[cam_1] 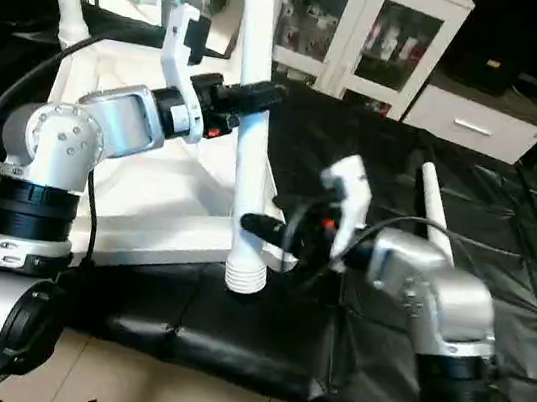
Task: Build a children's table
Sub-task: Insert table leg to table base
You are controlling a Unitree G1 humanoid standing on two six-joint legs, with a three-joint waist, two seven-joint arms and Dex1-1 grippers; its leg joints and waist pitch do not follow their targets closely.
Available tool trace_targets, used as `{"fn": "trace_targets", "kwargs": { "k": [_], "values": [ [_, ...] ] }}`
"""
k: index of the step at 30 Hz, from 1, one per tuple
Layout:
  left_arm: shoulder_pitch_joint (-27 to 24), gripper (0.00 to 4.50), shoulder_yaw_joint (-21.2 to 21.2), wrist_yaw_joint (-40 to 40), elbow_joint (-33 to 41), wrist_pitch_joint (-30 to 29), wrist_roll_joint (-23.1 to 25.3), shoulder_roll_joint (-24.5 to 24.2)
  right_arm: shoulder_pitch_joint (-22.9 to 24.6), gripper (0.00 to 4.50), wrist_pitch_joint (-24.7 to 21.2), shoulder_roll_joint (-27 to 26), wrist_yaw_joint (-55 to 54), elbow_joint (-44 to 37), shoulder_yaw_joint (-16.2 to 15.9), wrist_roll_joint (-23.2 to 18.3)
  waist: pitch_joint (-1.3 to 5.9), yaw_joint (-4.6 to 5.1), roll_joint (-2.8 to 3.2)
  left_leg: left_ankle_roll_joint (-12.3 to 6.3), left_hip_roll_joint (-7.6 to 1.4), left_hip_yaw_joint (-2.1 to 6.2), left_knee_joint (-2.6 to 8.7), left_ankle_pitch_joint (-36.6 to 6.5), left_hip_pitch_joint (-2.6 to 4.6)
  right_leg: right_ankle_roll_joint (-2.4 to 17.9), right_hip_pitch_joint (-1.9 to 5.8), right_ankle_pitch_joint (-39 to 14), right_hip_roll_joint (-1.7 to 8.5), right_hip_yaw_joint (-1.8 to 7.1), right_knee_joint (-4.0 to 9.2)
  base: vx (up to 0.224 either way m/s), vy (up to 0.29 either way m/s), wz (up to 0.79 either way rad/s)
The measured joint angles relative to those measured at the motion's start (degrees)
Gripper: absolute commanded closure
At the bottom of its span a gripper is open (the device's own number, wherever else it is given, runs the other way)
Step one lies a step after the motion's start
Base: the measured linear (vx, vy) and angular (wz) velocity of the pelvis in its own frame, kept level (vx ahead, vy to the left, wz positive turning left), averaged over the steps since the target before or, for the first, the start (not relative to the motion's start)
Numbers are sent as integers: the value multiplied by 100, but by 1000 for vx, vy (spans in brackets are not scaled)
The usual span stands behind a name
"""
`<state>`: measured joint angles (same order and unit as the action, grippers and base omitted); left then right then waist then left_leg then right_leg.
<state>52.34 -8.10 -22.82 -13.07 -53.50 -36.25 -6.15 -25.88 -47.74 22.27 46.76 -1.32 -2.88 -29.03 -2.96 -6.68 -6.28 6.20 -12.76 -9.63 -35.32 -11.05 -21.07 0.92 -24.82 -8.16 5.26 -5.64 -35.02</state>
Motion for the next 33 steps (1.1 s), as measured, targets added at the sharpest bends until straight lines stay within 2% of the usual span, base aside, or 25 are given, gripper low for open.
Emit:
{"fn": "trace_targets", "kwargs": {
  "k": [8,12,14,15,23,28,33],
  "values": [
    [2,278,188,-13,90,72,152,-8,2,53,-245,-185,-245,-63,-223,8,0,3,-1,1,0,1,0,0,-1,-2,0,0,0,0,1,0,0,0],
    [1,278,296,-52,163,101,216,-18,1,90,-375,-191,-287,-63,-347,54,0,2,-1,1,0,1,0,0,0,-3,0,0,0,0,1,0,0,0],
    [1,278,301,-61,168,103,217,-20,-1,123,-410,-189,-302,-62,-374,64,0,3,-1,1,0,1,0,0,-1,-4,0,-1,0,0,1,0,0,0],
    [1,278,303,-61,168,103,217,-20,0,123,-417,-189,-310,-62,-393,65,0,3,-1,1,0,0,0,0,0,-4,-1,0,0,0,1,0,0,0],
    [1,278,398,-144,326,99,217,-16,-78,185,-443,-190,-338,-7,-430,69,0,5,-1,1,0,1,0,0,-1,-4,-1,0,0,0,1,0,0,0],
    [1,278,457,-191,356,99,217,-18,-80,241,-443,-208,-378,49,-433,70,0,5,-1,1,0,1,0,1,-1,-5,-2,-1,0,0,1,0,0,0],
    [1,278,456,-191,356,99,221,-23,-93,261,-437,-239,-378,76,-437,70,0,8,-1,1,0,1,0,1,-1,-5,-2,-1,0,0,1,0,0,0]
  ]
}}
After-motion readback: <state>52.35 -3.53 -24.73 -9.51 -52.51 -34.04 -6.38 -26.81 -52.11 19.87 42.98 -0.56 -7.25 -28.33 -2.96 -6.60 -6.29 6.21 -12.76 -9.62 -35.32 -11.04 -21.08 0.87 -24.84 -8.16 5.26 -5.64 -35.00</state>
